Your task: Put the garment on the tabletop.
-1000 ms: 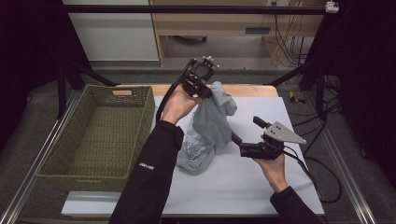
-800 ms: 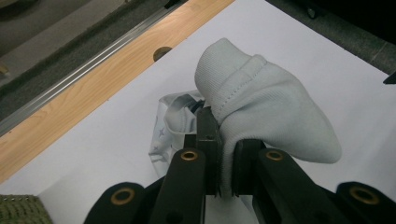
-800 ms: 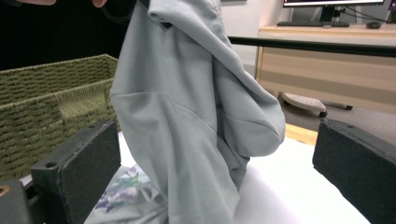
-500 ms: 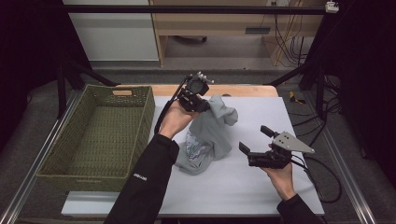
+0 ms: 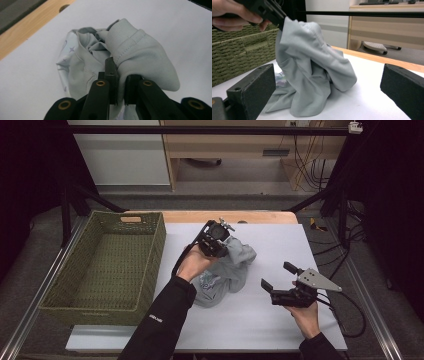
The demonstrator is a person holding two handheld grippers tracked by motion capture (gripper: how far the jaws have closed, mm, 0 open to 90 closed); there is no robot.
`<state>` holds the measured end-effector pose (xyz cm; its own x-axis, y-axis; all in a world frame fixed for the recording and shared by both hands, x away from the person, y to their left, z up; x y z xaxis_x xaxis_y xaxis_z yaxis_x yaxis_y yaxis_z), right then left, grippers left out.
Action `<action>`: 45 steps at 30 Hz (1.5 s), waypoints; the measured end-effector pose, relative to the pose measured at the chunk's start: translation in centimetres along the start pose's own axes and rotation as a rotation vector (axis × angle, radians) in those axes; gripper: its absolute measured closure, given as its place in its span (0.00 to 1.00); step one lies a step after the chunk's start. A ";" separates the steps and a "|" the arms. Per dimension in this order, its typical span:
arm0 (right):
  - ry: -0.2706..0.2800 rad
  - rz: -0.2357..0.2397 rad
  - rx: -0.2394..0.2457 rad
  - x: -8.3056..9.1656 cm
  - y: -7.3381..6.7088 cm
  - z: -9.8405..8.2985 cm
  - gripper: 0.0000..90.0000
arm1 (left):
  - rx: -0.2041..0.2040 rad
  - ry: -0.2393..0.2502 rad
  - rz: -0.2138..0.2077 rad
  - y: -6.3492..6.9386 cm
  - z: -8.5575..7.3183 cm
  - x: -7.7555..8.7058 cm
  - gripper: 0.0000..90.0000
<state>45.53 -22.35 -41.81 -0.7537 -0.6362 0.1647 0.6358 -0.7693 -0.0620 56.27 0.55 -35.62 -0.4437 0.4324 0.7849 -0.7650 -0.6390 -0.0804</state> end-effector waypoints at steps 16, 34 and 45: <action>-0.007 -0.006 -0.022 0.0 0.2 -0.5 0.01 | 0.038 0.147 0.018 0.2 -0.8 3.4 0.26; -0.004 0.008 -0.036 0.0 0.4 -0.5 0.01 | 0.140 0.540 -0.047 0.8 -6.9 5.9 0.11; -0.001 0.015 -0.037 0.1 0.7 -0.7 0.01 | 0.143 0.621 -0.035 2.2 -11.9 5.2 0.07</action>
<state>45.73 -22.97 -42.52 -0.7443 -0.6474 0.1640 0.6401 -0.7616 -0.1012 46.75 8.93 -39.04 -0.6405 0.7150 0.2801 -0.7328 -0.6781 0.0553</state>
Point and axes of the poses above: each handheld gripper's, and its own axes: x roughly backward along the jaws, z roughly out of its top, y roughly to its right, the point moved 3 cm from there along -x, roughly forward along the jaws, and after that the axes turned 3 degrees about z, right-handed, at the moved point
